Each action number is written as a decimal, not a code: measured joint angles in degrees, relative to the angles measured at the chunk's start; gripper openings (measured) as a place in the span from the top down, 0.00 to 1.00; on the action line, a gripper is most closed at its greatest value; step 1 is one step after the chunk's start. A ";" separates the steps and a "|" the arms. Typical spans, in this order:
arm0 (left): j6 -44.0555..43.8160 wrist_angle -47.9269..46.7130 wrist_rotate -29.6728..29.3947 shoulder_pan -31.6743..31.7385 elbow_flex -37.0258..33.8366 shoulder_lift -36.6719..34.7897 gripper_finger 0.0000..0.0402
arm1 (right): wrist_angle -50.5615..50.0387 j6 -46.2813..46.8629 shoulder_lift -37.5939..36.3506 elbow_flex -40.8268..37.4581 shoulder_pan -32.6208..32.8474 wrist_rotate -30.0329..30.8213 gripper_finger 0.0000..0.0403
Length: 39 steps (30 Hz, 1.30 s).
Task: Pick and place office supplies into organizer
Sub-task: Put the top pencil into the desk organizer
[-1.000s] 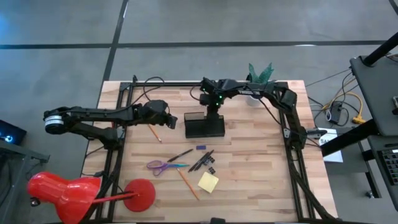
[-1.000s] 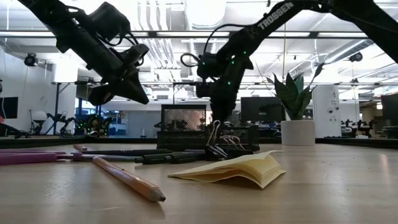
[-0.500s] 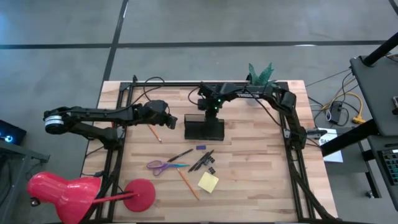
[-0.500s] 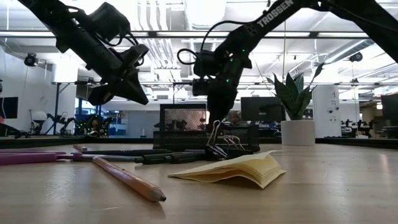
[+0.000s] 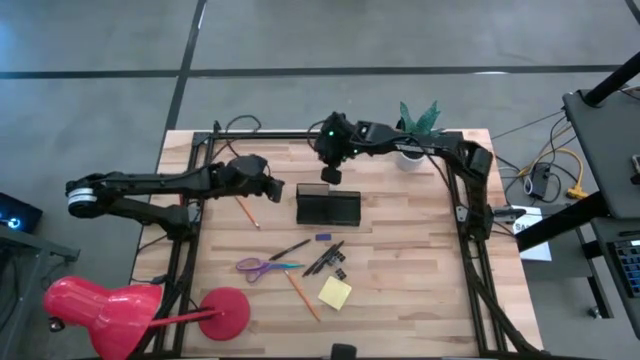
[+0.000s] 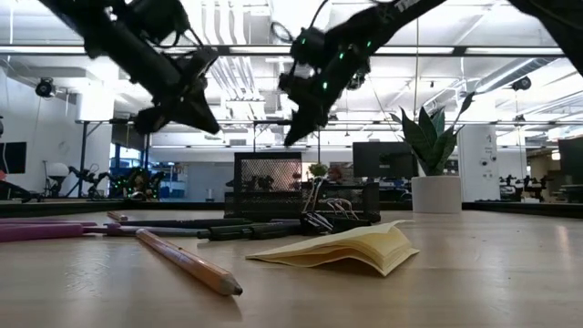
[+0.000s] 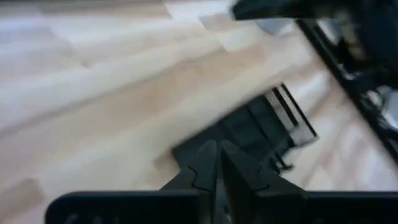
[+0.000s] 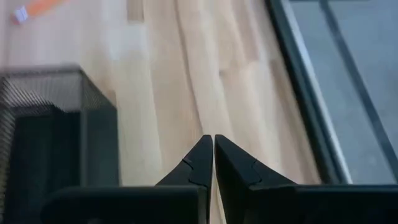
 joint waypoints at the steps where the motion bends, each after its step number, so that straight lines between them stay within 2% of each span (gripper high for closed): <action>1: 0.96 -2.69 -0.92 0.02 1.55 -0.03 0.95 | 0.08 0.58 -0.90 0.00 -0.04 0.29 0.98; 6: 11.53 -15.53 -2.70 0.07 9.79 0.90 0.78 | -2.09 2.82 -5.09 0.00 -0.93 0.52 0.90; 9: 21.05 -22.34 -2.31 0.07 12.48 1.77 0.68 | -5.63 -1.00 -6.99 0.00 -1.13 0.75 0.81; 12: 34.79 -26.96 3.82 0.10 12.81 2.24 0.61 | -10.27 -8.36 -8.94 0.00 -0.72 0.71 0.71; 14: 42.13 -28.12 7.59 0.02 12.27 3.00 0.60 | -13.79 -13.11 -10.27 0.00 -0.46 0.74 0.65; 16: 49.76 -31.63 8.16 0.05 11.83 4.40 0.61 | -16.59 -15.71 -11.37 0.00 -0.39 0.74 0.60; 19: 60.35 -36.70 8.01 0.09 12.03 6.79 0.63 | -20.12 -16.22 -12.76 0.00 -0.43 0.82 0.54; 26: 76.05 -44.58 8.47 -0.59 12.06 11.67 0.68 | -24.97 -14.79 -13.47 0.00 -0.16 1.15 0.49; 34: 85.95 -43.99 6.30 -0.29 11.82 15.96 0.69 | -25.41 -14.73 -13.10 -0.04 0.16 1.17 0.48; 37: 84.56 -44.40 -5.51 2.07 11.44 17.78 0.69 | -25.35 -14.60 -13.01 -0.04 0.13 1.19 0.48; 38: 81.23 -44.60 -8.42 3.80 11.63 18.17 0.69 | -25.17 -14.60 -12.99 -0.04 0.12 1.17 0.48; 39: 76.74 -45.35 -8.74 6.00 12.24 18.35 0.69 | -24.95 -14.60 -12.99 -0.04 0.03 1.19 0.48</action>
